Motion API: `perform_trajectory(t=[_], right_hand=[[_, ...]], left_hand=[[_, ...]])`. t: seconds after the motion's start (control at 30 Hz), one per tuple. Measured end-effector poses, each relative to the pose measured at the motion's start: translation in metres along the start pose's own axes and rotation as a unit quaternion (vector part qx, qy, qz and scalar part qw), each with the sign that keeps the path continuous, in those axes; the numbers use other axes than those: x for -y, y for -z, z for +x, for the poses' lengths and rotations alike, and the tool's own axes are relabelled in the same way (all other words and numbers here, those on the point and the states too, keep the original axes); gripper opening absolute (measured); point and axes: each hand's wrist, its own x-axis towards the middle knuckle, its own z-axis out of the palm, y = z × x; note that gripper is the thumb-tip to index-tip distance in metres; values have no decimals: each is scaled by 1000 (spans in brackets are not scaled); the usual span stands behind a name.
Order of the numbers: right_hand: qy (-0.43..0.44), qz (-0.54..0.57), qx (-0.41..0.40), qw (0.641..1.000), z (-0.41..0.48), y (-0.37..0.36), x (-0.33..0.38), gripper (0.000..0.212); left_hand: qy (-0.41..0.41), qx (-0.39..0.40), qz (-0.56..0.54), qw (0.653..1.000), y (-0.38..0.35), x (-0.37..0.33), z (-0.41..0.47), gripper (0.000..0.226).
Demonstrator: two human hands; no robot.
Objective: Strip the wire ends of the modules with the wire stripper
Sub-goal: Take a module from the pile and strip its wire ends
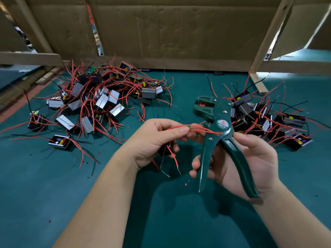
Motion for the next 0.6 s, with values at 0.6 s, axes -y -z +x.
perform_trajectory(t=[0.6], right_hand=[[6, 12, -47, 999, 1, -2, -1, 82]], left_hand=[[-135, -204, -184, 952, -5, 1, 14, 13]])
